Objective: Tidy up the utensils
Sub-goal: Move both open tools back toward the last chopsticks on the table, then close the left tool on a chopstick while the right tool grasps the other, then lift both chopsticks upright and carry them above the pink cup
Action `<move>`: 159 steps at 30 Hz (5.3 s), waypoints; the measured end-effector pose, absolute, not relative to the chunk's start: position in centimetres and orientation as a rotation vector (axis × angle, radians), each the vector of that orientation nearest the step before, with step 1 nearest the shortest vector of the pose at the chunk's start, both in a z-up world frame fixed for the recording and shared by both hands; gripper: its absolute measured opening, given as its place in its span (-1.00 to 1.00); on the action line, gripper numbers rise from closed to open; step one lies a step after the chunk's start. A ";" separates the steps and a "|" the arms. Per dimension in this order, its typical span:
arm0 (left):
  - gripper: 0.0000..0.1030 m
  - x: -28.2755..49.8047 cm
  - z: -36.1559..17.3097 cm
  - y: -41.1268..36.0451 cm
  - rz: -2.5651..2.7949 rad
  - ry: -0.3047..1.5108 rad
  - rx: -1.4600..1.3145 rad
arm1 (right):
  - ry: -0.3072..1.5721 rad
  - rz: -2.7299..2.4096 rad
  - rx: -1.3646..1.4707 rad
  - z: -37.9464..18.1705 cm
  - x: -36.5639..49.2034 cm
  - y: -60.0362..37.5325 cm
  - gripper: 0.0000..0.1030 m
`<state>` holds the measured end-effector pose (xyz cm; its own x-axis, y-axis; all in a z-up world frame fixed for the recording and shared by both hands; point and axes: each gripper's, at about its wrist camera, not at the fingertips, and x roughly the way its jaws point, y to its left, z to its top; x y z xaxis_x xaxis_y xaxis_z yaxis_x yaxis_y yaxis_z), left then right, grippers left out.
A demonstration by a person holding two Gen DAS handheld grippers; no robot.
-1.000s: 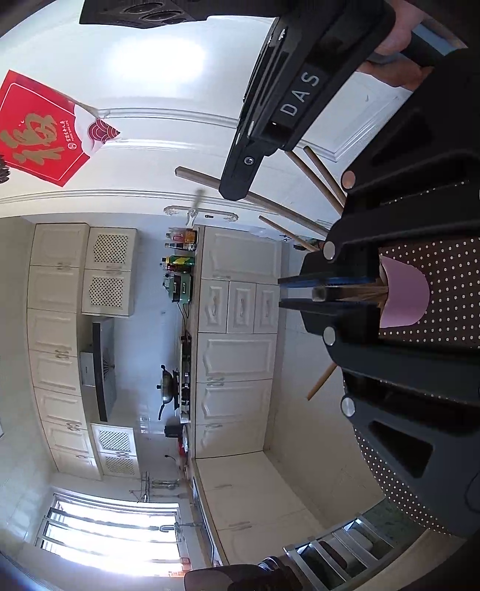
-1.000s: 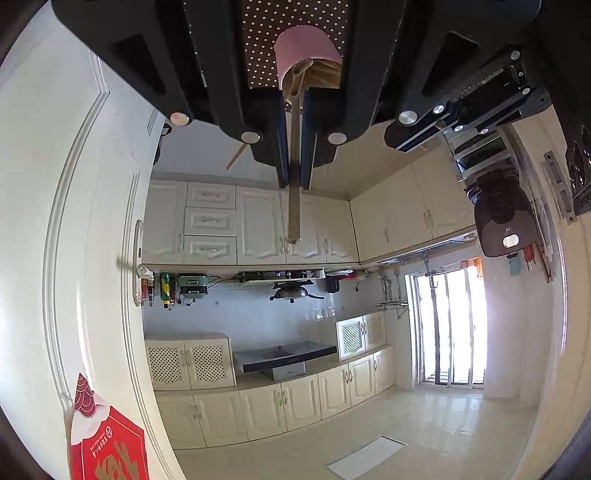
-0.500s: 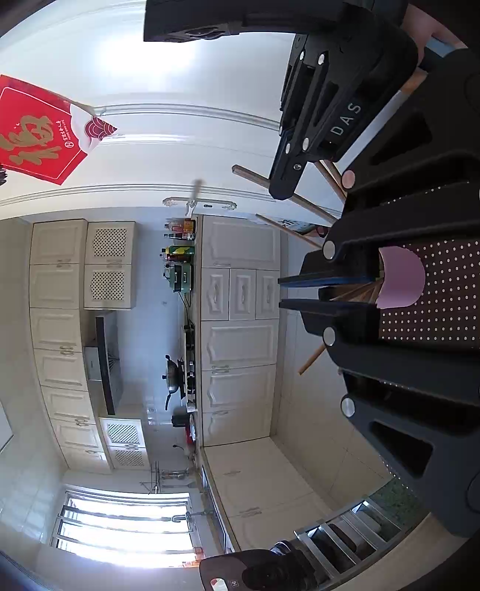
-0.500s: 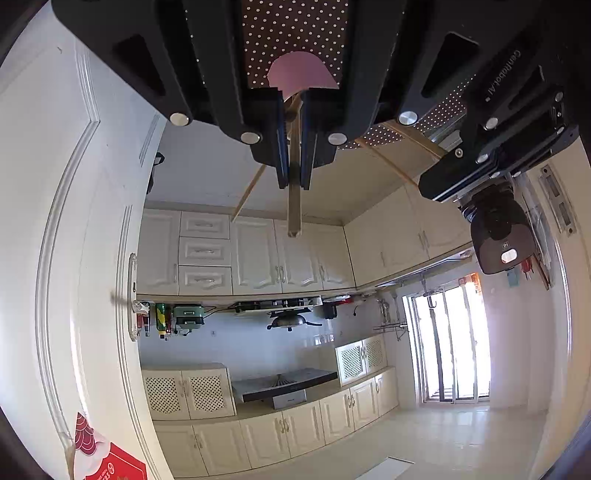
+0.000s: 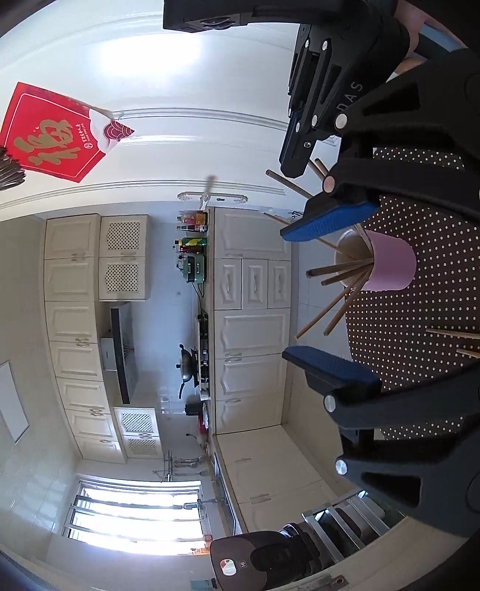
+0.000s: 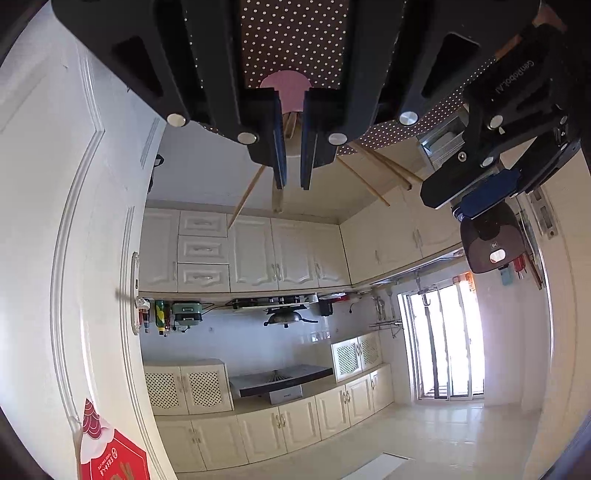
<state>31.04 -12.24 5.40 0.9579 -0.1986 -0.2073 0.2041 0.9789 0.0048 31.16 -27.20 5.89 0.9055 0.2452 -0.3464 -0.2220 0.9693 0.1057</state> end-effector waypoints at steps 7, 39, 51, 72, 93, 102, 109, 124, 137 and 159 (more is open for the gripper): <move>0.15 28.1 5.3 -10.7 -0.202 0.214 0.030 | 0.352 0.239 0.024 5.7 27.9 -25.9 -0.81; 0.50 26.6 -1.9 1.1 -0.125 0.479 0.074 | 0.467 0.369 -0.055 -1.3 25.3 -14.6 -0.07; 0.49 32.6 -9.6 0.9 -0.226 0.876 0.067 | 0.769 0.321 0.008 -7.2 30.5 -14.8 -0.07; -0.36 35.7 -13.2 -2.5 -0.304 1.036 0.093 | 0.895 0.325 0.042 -9.3 33.6 -15.6 -0.07; -0.88 36.9 -11.2 3.5 -0.203 0.968 -0.063 | 1.098 0.294 -0.001 -11.6 39.4 -11.4 -0.53; -0.88 36.3 -10.4 3.5 -0.215 0.945 -0.079 | 1.113 0.336 0.043 -11.5 39.7 -12.2 -0.90; -0.88 34.5 -8.0 2.5 -0.230 0.895 -0.074 | 1.032 0.401 0.018 -9.1 36.3 -12.7 -0.91; -0.88 28.0 -0.8 -0.8 -0.262 0.734 -0.029 | 0.781 0.464 0.090 -0.8 28.6 -17.5 -0.92; -0.88 25.5 3.4 -3.9 -0.311 0.594 -0.010 | 0.540 0.444 0.031 3.5 24.9 -20.4 -0.92; -0.88 30.1 10.0 -10.3 -0.365 0.322 -0.075 | 0.188 0.329 0.135 9.7 29.9 -27.4 -0.92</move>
